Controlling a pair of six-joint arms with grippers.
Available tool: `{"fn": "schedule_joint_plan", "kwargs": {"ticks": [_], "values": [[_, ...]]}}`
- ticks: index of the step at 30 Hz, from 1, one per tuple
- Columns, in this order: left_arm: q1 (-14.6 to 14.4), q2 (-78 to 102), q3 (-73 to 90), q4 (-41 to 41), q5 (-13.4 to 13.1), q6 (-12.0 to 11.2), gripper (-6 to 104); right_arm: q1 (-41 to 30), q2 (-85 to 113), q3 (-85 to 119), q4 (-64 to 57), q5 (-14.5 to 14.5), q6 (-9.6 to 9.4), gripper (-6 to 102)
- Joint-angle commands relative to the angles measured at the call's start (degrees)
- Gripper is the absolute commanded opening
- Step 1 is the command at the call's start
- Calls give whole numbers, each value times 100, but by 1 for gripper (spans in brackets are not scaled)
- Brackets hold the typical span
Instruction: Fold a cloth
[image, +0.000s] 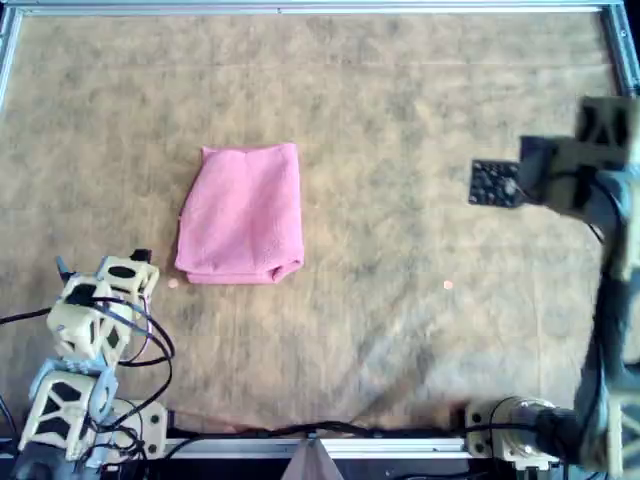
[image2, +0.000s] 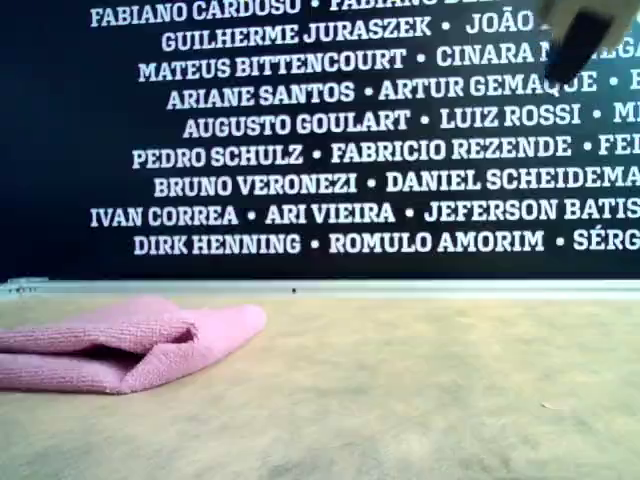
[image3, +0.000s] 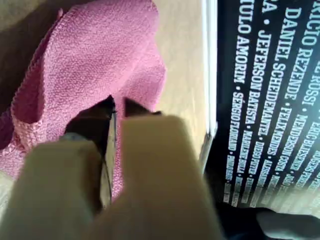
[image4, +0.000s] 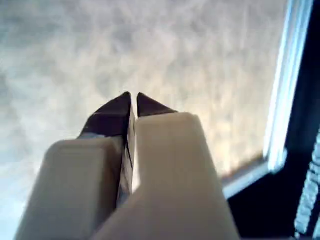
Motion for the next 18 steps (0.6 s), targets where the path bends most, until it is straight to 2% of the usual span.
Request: {"fn": "schedule_joint_plan", "kwargs": {"ticks": [1,4,7,9,13,18], "values": [[62,88,-422,-9,18,26,-2,-352,1187,246,-272,0,-158,1],[141,97,-308,-9,0,0,-2,-492,1600,747,-765,0,-475,1],[158,105,-290,-9,9,-53,-2,-519,1898,1406,-1389,0,-650,1],[281,114,-290,-9,9,-53,-2,-519,2092,2013,-1793,0,-668,1],[782,132,-316,-9,9,-35,-2,-519,2584,3313,-2531,0,-668,1],[844,141,-114,-9,18,9,-2,-519,3516,4641,-3445,0,-668,1]]}}
